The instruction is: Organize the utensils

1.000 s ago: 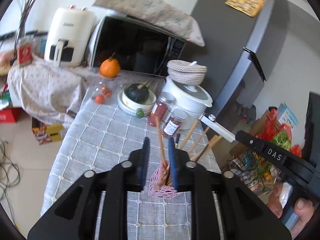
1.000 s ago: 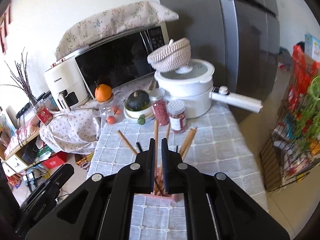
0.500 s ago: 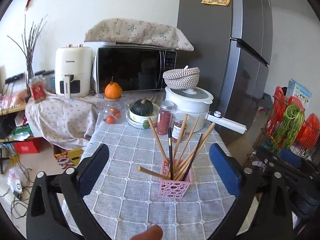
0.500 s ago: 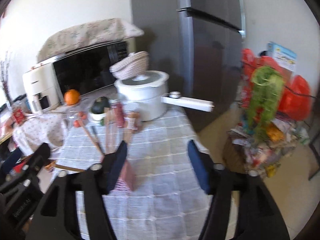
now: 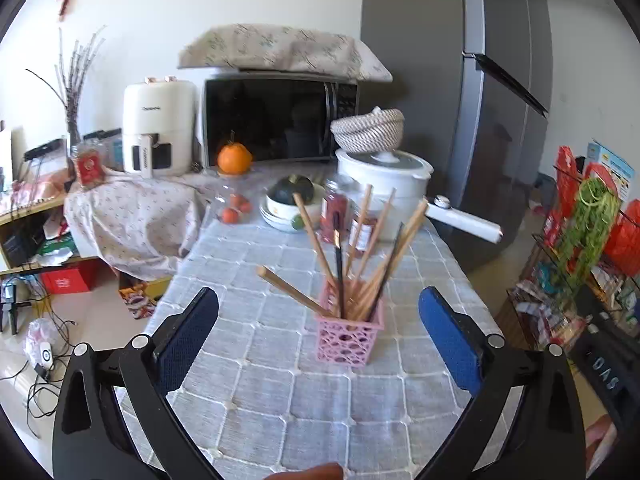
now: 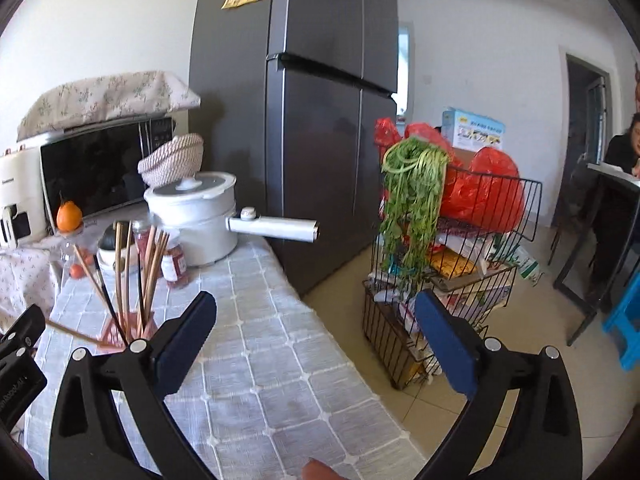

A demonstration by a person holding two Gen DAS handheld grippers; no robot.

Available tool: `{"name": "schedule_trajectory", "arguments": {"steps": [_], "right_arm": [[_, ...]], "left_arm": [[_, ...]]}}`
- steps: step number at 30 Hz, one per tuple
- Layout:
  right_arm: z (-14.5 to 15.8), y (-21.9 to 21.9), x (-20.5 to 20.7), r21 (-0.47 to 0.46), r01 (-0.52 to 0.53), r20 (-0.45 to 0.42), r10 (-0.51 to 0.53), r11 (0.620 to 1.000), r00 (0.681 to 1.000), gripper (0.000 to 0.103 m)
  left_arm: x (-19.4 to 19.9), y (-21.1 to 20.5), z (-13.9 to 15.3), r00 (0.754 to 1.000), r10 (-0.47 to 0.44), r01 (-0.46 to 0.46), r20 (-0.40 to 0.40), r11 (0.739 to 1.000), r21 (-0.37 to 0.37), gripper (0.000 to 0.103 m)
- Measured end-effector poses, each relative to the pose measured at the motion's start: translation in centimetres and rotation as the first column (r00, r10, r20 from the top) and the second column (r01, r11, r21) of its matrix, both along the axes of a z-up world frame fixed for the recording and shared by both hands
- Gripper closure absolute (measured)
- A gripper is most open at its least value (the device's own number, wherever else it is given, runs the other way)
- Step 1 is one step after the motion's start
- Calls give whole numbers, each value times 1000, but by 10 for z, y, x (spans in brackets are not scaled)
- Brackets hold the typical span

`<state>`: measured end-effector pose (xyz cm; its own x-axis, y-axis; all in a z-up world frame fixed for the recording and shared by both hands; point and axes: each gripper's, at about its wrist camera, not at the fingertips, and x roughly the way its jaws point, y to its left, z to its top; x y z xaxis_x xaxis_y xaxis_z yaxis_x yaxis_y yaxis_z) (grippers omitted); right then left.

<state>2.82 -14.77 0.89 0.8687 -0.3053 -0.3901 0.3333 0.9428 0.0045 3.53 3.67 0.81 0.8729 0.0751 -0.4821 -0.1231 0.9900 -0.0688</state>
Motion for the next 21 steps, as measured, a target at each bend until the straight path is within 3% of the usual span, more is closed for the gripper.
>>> {"name": "schedule_trajectory", "arguments": {"steps": [5,21], "right_arm": [[-9,-1,5,13,-37,-63,37,999,997,6],[-18,4,7,-1,-47,-78,47,999,996,6]], "left_arm": [[2,-10,-4,999,-27,28,-19,1000,12,7],[6,-10,-8,999,-27,27,-34,1000,5,7]]}}
